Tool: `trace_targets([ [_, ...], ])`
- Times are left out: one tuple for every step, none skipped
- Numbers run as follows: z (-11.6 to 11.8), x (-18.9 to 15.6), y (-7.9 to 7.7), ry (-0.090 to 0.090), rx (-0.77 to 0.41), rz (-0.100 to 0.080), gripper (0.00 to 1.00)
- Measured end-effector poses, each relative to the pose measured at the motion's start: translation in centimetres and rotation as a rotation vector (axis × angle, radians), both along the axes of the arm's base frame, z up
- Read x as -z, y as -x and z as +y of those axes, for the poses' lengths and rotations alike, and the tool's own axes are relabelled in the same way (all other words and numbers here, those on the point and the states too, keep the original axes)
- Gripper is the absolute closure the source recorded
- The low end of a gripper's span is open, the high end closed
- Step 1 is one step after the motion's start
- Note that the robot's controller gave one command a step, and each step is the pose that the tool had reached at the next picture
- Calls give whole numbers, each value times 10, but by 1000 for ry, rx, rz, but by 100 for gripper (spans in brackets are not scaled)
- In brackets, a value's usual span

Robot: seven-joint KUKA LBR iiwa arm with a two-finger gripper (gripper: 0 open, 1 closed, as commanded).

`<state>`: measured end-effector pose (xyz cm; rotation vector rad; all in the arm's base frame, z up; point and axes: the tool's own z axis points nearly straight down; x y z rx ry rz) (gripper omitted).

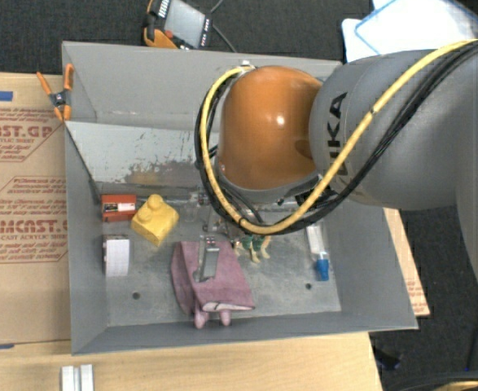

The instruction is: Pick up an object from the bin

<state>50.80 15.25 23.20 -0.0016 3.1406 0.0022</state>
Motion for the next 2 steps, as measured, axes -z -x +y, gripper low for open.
trace_targets([
  [0, 0, 0, 0, 0, 0, 0],
  [26, 57, 15, 0, 15, 6, 0],
])
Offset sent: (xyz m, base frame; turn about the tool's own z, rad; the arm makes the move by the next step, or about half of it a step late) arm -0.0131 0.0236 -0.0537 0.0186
